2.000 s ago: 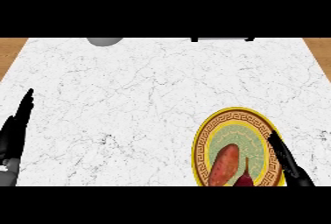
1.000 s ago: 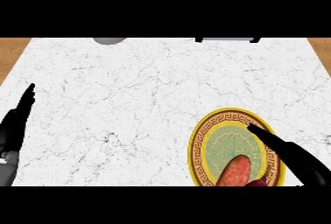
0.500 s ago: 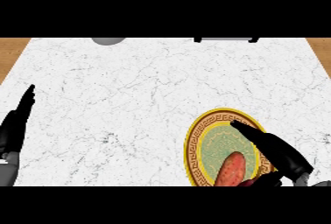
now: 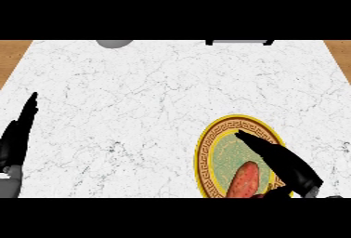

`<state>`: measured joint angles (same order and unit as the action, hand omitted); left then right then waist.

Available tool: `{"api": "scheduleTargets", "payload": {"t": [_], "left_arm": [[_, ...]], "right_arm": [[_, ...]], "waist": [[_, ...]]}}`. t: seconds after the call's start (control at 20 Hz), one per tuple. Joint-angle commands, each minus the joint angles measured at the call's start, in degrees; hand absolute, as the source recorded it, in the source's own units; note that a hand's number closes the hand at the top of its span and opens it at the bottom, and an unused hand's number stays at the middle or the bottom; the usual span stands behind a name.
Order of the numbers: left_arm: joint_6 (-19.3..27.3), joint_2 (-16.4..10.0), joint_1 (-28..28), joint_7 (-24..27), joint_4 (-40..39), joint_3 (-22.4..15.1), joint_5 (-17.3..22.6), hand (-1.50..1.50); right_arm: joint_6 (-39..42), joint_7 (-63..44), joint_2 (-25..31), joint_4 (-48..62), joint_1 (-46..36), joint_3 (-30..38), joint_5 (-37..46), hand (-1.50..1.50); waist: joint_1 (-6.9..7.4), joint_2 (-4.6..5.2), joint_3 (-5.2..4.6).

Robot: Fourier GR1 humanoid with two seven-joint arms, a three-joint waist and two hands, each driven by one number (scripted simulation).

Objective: Pick the sweet potato from the plate and place it in the cardboard box

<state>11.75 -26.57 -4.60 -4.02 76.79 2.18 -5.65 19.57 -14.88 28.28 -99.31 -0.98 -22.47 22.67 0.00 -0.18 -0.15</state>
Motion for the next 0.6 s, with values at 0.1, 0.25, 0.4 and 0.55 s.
{"api": "scheduleTargets", "payload": {"t": [0.1, 0.25, 0.4, 0.55], "left_arm": [[-2.90, 0.40, 1.63, 0.64, 1.36, 2.46, -0.67, 0.00], [-3.78, 1.13, 0.56, 0.59, 0.04, 3.99, -1.62, 0.00], [-2.56, 3.00, 2.40, 1.59, 1.85, 2.95, -3.37, 0.00], [-1.32, 4.64, 0.66, -1.46, 2.53, 2.31, -5.50, 0.00]], "right_arm": [[2.04, 1.84, -2.58, -5.40, 4.41, -0.75, 2.39, -1.50], [3.09, 6.25, -3.37, -2.70, 3.01, 2.24, 3.30, -1.50], [8.53, -8.47, -8.00, -10.28, -0.11, 0.51, 1.63, -1.50], [7.25, -3.16, -5.82, -6.46, 4.21, -0.16, 6.59, -1.50]], "waist": [[-0.09, 0.11, 0.15], [-0.03, 0.14, 0.16], [0.10, 0.11, 0.14], [-0.02, 0.13, 0.16]]}}
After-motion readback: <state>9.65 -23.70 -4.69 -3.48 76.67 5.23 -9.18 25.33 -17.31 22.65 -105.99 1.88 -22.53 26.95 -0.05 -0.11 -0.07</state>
